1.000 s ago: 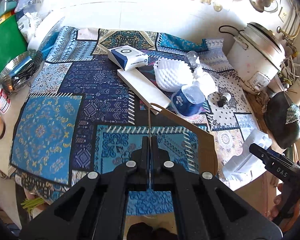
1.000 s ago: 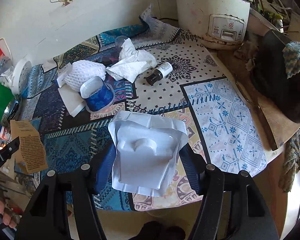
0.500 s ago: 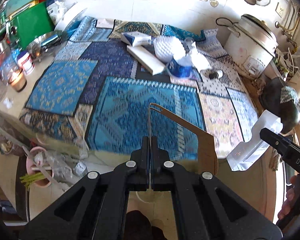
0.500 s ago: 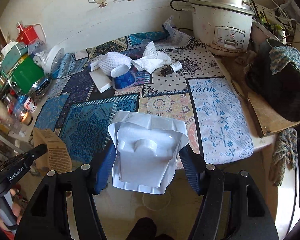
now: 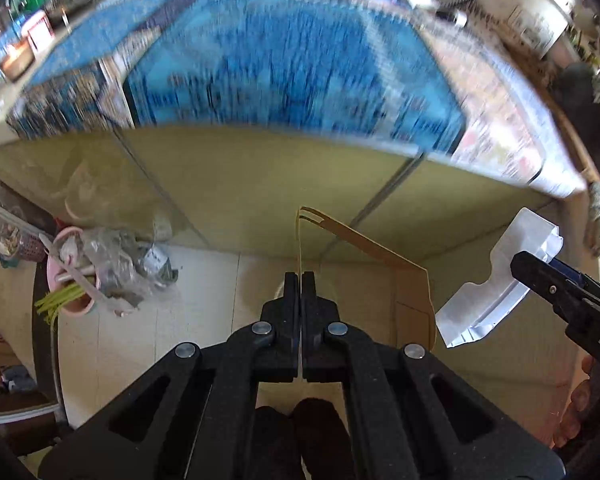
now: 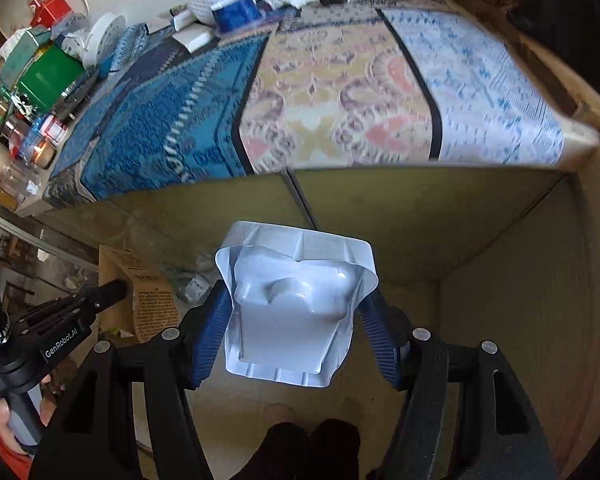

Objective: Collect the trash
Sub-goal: 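Carry the tray and cardboard down over the white floor bin with both tools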

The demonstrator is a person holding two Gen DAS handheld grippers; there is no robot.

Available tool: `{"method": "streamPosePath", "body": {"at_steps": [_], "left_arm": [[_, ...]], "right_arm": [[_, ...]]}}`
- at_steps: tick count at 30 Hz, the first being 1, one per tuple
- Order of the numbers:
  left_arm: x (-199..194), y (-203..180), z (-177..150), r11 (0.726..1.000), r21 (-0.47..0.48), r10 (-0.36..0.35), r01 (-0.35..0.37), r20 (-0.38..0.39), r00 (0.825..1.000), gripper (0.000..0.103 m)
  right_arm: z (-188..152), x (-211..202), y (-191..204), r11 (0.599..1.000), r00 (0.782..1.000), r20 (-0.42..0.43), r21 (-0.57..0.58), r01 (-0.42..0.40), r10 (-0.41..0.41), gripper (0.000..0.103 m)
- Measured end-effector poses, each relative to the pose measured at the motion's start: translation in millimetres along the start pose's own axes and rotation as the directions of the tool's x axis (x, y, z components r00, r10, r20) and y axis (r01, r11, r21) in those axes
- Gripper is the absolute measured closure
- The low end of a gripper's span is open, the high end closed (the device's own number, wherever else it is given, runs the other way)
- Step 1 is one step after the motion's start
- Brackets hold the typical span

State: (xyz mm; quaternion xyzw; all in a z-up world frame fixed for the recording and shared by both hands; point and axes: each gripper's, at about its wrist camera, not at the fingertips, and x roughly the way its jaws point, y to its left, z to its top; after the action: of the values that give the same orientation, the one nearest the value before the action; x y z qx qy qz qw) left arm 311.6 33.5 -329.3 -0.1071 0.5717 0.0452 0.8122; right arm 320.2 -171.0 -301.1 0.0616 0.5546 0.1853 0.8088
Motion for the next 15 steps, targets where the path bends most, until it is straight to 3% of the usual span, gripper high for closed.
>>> {"method": "streamPosePath", "body": {"at_steps": [6, 15], "left_arm": [[101, 20, -25, 0.999, 0.033, 0.01, -0.007, -0.083, 0.996, 0.103], [288, 67, -68, 1.0, 0.025, -0.004, 0.008, -0.163, 0.987, 0.103]], "right_arm": [[-38, 101, -14, 0.999, 0.997, -0.073, 0.002, 0.039, -0.038, 0.041], [-94, 282, -49, 0.997, 0.989, -0.135, 0.044, 0.06, -0.053, 0.041]]}}
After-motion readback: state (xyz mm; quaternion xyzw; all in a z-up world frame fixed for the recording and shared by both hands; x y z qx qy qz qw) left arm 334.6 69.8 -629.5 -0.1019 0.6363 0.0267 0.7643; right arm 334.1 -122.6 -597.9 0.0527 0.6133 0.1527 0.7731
